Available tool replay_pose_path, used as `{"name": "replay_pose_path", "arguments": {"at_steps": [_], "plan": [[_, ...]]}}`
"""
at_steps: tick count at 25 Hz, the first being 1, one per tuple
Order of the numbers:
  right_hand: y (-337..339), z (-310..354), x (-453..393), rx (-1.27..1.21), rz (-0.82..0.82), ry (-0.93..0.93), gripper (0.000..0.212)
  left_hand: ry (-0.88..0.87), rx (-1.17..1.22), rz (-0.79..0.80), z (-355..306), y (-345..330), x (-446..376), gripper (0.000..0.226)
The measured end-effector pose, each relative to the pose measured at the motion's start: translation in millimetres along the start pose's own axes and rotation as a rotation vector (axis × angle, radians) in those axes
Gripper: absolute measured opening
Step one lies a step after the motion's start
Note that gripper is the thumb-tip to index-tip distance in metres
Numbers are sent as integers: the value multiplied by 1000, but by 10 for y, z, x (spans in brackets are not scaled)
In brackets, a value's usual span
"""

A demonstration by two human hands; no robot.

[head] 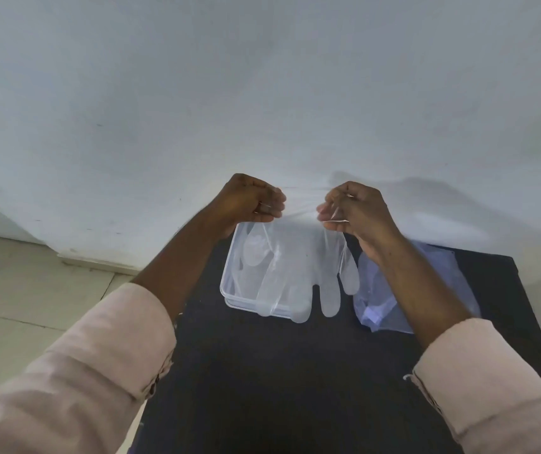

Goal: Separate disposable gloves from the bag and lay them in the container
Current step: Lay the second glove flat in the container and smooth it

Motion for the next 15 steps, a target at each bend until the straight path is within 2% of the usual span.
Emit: {"name": "replay_pose_path", "arguments": {"at_steps": [3, 6, 11, 15], "plan": [[-201, 145, -446, 41, -76, -14, 21, -55, -29, -54, -159, 197, -392, 12], [-332, 289, -801, 100, -162, 57, 26, -169, -56, -111, -339, 285, -707, 13], [-407, 429, -974, 166, -385, 364, 24, -511, -119, -182, -496, 305, -875, 18], [-492, 264, -720, 259, -552, 598, 16, -730, -171, -198, -317, 313, -738, 22]]}}
Point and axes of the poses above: each hand's wrist, its own x-axis away from the middle knuckle, its own y-axis out of the back of the hand, z = x × y, the point moved 1 cm from there along -x, towards the middle knuckle, and after that the axes turned 10 degrees about x, right-handed, at the moved point
